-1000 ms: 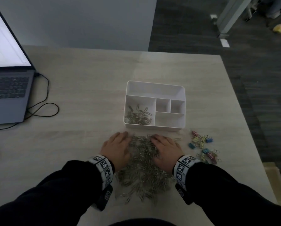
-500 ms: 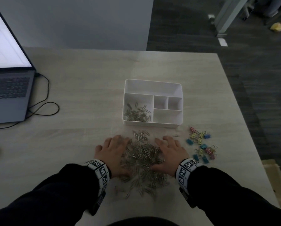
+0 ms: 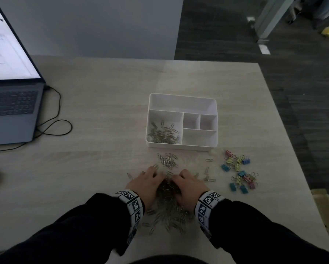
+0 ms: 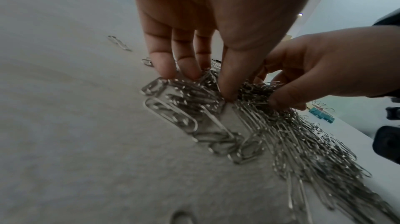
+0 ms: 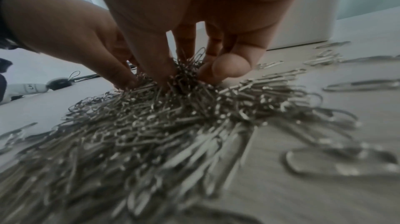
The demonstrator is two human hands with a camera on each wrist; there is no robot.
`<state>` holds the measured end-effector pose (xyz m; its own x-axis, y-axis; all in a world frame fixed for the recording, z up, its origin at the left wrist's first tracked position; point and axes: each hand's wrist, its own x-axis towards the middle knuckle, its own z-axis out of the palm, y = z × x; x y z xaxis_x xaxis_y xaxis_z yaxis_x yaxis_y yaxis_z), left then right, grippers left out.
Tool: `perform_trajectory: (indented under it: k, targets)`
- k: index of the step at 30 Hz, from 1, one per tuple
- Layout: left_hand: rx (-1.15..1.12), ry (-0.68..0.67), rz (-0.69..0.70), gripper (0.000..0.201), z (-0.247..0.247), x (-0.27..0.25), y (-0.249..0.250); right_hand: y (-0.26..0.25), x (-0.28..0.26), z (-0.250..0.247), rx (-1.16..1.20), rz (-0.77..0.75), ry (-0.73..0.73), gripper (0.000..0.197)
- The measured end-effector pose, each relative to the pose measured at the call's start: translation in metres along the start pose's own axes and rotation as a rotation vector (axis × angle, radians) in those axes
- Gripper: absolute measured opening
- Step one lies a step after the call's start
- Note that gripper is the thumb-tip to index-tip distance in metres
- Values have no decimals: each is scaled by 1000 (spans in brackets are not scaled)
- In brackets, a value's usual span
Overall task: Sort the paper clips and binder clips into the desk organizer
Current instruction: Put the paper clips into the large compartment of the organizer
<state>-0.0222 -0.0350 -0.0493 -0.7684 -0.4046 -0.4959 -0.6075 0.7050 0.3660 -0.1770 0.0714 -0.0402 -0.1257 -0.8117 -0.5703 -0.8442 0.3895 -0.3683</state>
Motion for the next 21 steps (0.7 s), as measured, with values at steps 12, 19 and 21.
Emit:
perform_trajectory:
  k: [12,19,21]
  targets:
    - [-310,10,51,20,-17,14,-16,4,8,-15,340,51,92,13]
    - [-747,65,-78,7,-45,20,-21,-2,23,-36,650,113,188,8]
    - [-823,101,-90,9,-59,25,-21,-5,28,-47,744,116,235,10]
